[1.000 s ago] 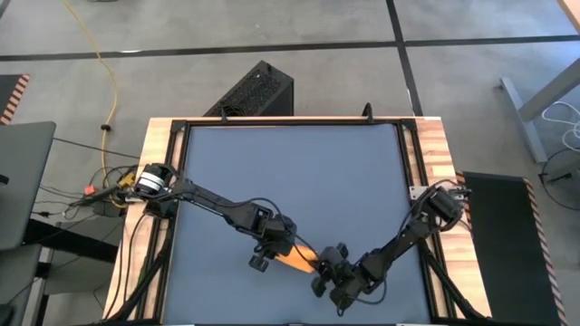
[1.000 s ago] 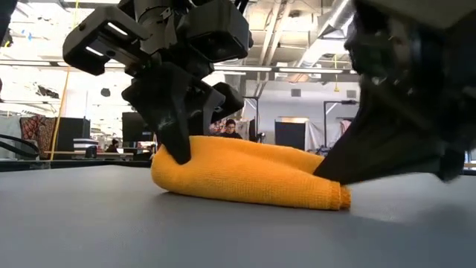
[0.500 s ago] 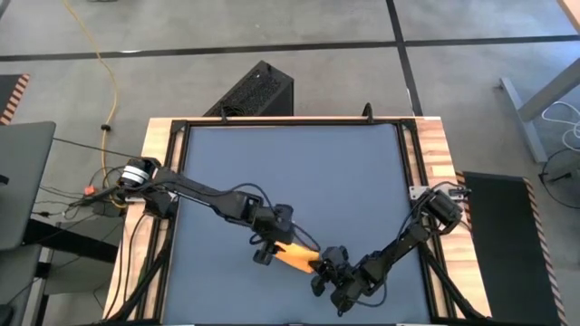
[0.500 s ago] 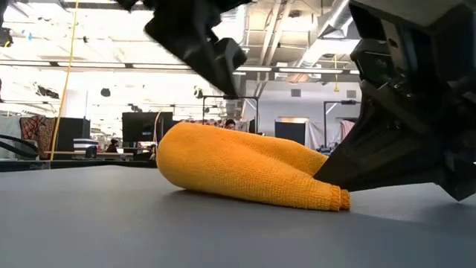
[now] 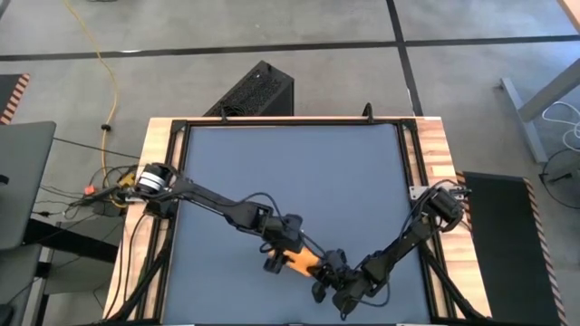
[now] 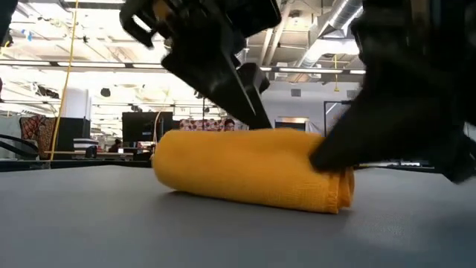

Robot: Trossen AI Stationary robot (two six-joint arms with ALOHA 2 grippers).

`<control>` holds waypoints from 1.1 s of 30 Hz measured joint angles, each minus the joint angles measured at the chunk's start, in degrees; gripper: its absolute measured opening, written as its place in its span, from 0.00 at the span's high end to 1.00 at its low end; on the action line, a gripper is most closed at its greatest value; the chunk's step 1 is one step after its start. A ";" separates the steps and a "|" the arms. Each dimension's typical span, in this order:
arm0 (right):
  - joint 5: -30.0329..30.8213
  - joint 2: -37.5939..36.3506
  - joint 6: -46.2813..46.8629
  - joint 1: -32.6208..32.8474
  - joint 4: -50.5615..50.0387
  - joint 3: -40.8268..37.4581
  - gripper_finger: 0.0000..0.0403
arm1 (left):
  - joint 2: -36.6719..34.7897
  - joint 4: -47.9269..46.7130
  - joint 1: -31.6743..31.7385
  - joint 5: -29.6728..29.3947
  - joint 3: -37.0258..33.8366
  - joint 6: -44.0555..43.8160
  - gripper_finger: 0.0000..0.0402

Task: Roll towel
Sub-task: Roll the yellow towel, then move the yellow towel to the middle left of the table

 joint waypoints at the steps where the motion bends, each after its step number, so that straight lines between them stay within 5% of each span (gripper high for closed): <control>1: -0.06 -0.34 -1.39 -0.04 1.37 0.00 0.88 | 0.17 0.11 0.00 -1.11 0.00 0.70 0.48; 15: -0.17 -12.21 -10.95 0.53 -3.45 0.07 0.85 | 0.46 1.03 0.33 -0.43 0.24 1.13 0.45; 25: 1.31 -17.25 -14.73 4.83 -3.69 0.11 0.85 | 6.84 0.84 1.45 -2.66 0.35 -2.00 0.45; 33: 3.31 -16.70 -11.79 7.05 -3.95 0.11 0.85 | 6.84 -2.21 3.77 3.21 0.37 -4.95 0.46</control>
